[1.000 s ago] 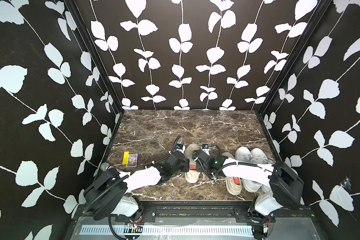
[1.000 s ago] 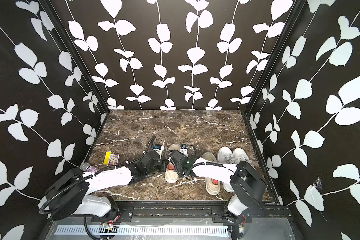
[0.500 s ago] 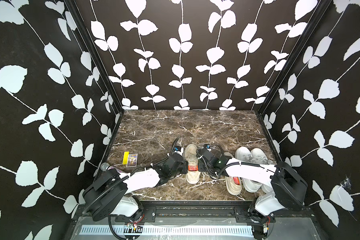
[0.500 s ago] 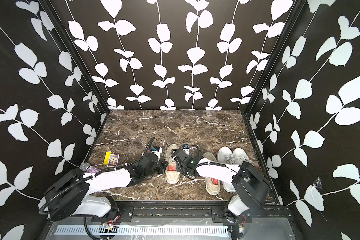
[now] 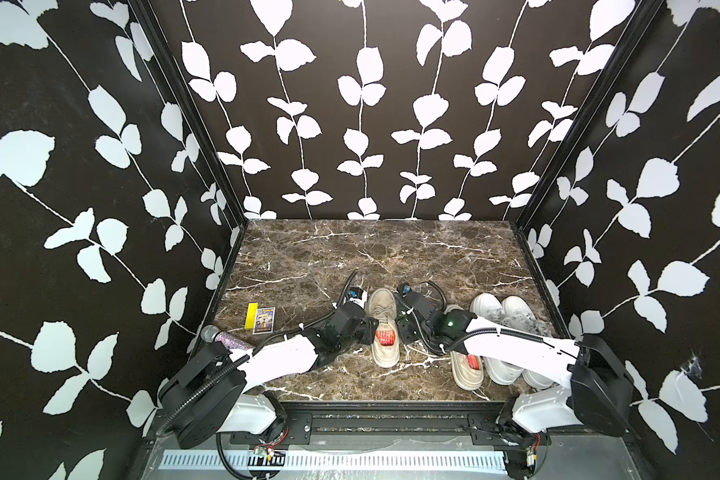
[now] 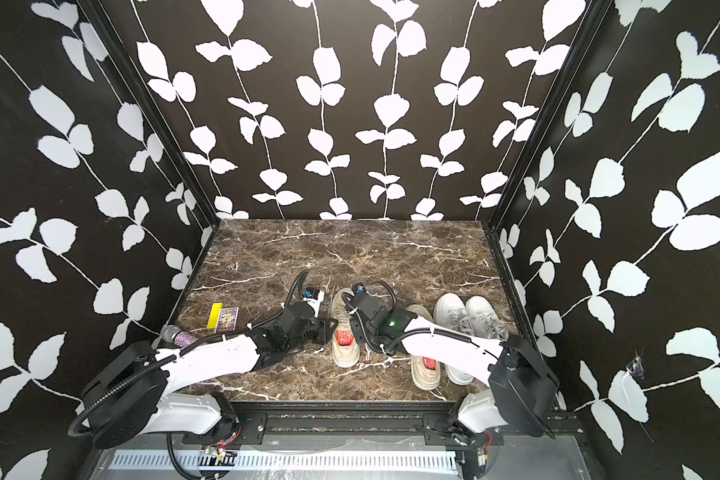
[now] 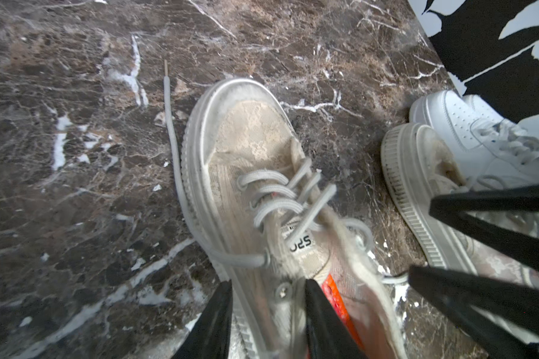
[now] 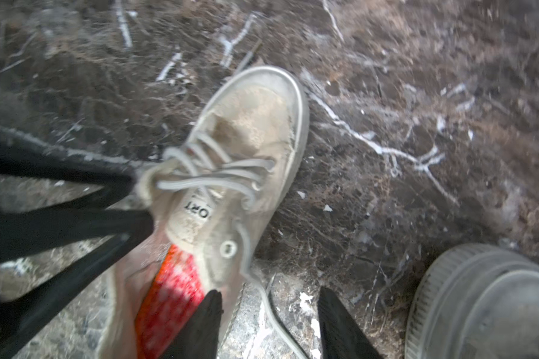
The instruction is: Remove the insole from the shoe
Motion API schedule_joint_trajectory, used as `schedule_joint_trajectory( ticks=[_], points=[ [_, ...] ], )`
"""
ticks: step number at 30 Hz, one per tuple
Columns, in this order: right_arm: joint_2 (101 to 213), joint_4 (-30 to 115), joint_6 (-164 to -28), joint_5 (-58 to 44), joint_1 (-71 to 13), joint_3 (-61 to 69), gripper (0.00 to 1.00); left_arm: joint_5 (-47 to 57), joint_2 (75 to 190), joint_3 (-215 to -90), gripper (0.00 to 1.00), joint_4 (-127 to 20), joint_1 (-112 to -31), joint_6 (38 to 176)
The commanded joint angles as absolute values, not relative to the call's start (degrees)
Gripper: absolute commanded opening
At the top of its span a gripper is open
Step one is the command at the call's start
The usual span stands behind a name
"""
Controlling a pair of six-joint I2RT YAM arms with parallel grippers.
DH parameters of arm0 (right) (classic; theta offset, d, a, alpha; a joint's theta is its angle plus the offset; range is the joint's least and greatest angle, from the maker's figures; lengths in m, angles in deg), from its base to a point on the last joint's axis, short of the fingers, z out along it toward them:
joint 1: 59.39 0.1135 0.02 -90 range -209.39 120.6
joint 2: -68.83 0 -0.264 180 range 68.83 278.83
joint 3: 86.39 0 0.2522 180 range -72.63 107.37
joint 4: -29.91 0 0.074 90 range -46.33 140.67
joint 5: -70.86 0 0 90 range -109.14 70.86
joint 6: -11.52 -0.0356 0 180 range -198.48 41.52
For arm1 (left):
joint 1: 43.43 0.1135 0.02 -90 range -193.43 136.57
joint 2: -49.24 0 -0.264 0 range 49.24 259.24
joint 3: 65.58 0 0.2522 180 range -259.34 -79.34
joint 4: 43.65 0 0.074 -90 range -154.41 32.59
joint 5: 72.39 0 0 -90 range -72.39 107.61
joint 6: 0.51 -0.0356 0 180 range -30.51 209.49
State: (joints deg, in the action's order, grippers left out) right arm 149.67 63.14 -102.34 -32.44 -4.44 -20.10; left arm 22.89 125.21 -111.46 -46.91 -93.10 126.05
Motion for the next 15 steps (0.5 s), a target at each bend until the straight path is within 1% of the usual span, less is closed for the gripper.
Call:
schedule_joint_trajectory(
  ticks=[1, 6, 10, 15],
  points=[
    [148.81, 60.05, -94.09, -32.34, -2.22, -19.58, 0.5, 24.46, 124.88, -112.03, 0.39, -47.75, -92.76, 125.63],
    [150.53, 58.3, -89.29, -28.98, -0.23, -18.26, 0.48, 24.46, 125.58, -112.04, 0.33, -47.57, -92.61, 125.53],
    [153.83, 59.24, -87.71, -26.48, -0.11, -16.35, 0.43, 24.26, 125.33, -111.71, 0.27, -47.38, -92.37, 125.53],
    [157.53, 58.13, -86.68, -25.33, -0.07, -15.33, 0.42, 23.83, 125.02, -110.92, 0.21, -46.46, -92.21, 125.79]
  ],
)
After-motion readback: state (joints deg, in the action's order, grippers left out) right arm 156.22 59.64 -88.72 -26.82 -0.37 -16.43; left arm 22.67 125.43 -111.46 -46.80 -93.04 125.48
